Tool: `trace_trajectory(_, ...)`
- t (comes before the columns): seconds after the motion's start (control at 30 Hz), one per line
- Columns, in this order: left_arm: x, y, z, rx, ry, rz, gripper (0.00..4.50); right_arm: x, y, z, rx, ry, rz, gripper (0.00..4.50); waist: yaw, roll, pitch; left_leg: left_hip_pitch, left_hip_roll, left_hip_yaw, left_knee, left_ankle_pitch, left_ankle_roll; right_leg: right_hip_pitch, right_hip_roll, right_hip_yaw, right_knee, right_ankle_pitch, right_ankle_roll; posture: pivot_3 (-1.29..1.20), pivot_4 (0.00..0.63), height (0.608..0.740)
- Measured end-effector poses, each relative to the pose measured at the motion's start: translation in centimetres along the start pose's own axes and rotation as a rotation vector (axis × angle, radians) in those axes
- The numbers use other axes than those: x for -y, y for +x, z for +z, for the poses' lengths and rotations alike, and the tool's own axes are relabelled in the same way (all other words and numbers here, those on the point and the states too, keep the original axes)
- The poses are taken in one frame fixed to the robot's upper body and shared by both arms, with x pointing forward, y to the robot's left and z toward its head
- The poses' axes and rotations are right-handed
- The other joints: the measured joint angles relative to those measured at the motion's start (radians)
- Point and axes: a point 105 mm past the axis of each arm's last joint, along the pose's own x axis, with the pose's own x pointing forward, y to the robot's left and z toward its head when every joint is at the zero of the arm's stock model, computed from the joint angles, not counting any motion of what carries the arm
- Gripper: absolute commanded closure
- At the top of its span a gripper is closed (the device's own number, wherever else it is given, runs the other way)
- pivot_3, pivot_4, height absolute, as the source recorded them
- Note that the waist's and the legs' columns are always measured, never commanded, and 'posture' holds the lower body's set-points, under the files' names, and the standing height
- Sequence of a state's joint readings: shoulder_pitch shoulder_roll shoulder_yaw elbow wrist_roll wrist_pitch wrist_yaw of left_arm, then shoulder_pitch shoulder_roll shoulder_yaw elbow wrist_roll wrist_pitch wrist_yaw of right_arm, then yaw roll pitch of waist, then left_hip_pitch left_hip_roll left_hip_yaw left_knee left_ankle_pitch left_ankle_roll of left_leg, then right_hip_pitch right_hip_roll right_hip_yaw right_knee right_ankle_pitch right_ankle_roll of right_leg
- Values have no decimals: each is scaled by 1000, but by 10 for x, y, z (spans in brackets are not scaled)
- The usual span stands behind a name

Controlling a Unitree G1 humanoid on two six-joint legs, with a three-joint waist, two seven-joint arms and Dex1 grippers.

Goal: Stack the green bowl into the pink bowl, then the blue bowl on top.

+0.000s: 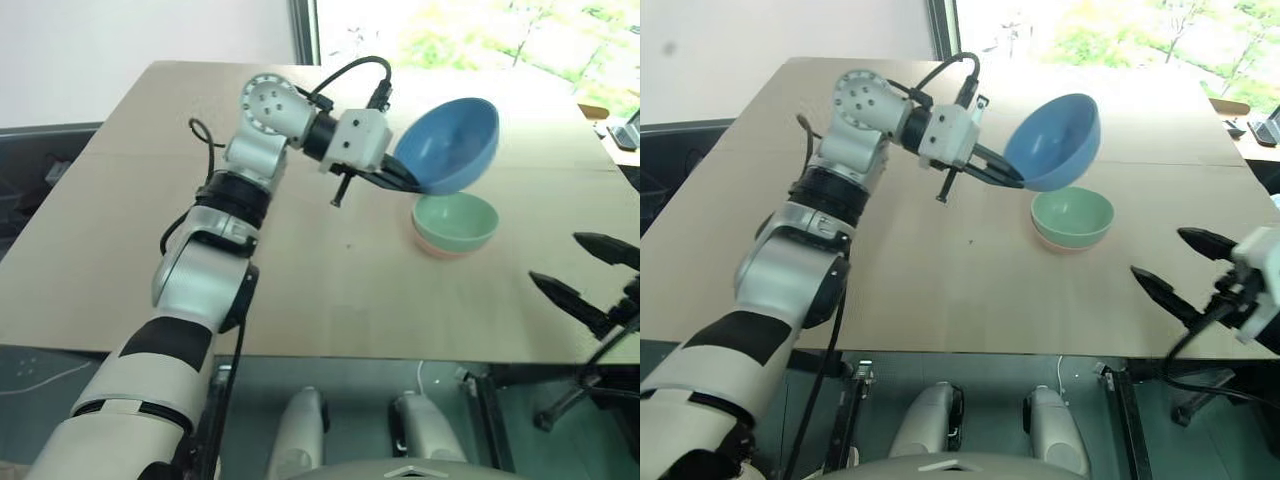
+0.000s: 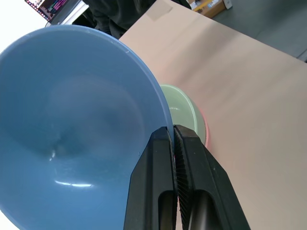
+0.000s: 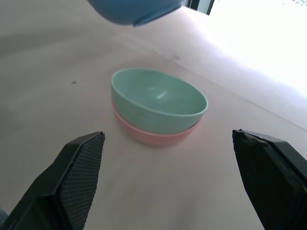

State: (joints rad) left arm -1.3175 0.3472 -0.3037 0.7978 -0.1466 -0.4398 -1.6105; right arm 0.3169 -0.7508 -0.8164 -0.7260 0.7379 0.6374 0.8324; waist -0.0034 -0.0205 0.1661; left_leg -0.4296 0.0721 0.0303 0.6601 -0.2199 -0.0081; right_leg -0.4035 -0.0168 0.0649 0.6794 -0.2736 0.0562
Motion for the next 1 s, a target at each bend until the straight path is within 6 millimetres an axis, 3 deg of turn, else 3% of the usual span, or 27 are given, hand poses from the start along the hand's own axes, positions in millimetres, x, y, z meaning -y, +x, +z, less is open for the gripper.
trace_trajectory(0.13, 3, 12, -2, 11, -19, -33, 4384, 1, -5, 4, 14, -8, 2, 0, -5, 0, 0, -1, 0, -2, 1, 0, 0, 0, 0, -2, 0, 0, 0, 0, 150, 740)
trace_trajectory(0.23, 8, 21, -7, 4, -58, -77, 3746, 1, -4, 6, 22, -8, 3, 0, -8, 0, 0, -1, 0, -3, 1, 0, 0, 0, 0, -2, 0, 0, 0, 0, 150, 740)
trace_trajectory(0.27, 8, 22, -7, 5, -64, -79, 3125, 1, -4, 6, 23, -8, 3, 0, -9, 0, 0, -1, 0, -3, 1, 0, 0, 0, 0, -3, 0, 0, 0, 0, 150, 740)
trace_trajectory(0.33, 5, 23, -6, 8, -67, -76, 2591, 2, -4, 7, 24, -11, -2, 0, -9, 0, 0, -2, 0, -4, 2, 0, 0, 1, 0, -3, 0, 0, 0, 0, 150, 740)
trace_trajectory(0.53, -10, 13, -3, 29, -86, 58, 2591, 0, 7, 9, 37, -20, 10, 0, -13, 0, 0, -1, 0, -4, 2, 0, 0, 1, 0, -3, 0, 0, 0, 0, 150, 740)
trace_trajectory(0.63, -17, -10, -2, 71, -146, 254, 2591, -6, 22, 7, 40, -22, 49, 0, -20, 2, -1, -1, 1, -4, 1, 0, 0, 1, 1, -2, 0, 0, 0, 0, 150, 740)
trace_trajectory(0.7, -12, -28, -10, 89, -245, 384, 2591, -11, 31, 3, 29, -21, 78, 0, -22, 3, -1, -1, 1, -4, 1, 0, 0, 0, 1, -3, 1, 0, 0, 0, 150, 740)
trace_trajectory(0.77, 7, -44, -26, 65, -371, 503, 2591, -11, 41, -3, 17, -14, 97, 0, -23, 4, -2, -1, 1, -5, 2, 0, 0, 1, 0, -4, 1, 0, 0, 0, 150, 740)
trace_trajectory(0.87, 52, -62, -54, -37, -551, 623, 2591, -2, 50, -16, -21, -3, 94, 0, -26, 4, -2, -2, 1, -5, 3, 0, 0, 1, 0, -4, 1, 0, 0, 0, 150, 740)
trace_trajectory(0.93, 98, -79, -63, -116, -706, 690, 2591, 5, 53, -25, -56, -2, 108, 0, -27, 4, -2, -2, 1, -5, 3, 0, 0, 1, 0, -4, 1, 0, 0, 0, 150, 740)
trace_trajectory(1.0, 116, -82, -63, -130, -773, 707, 2591, 10, 52, -31, -78, 4, 107, 0, -22, 4, -2, -2, 1, -6, 3, 0, 0, 1, 0, -5, 1, 0, 0, 0, 150, 740)
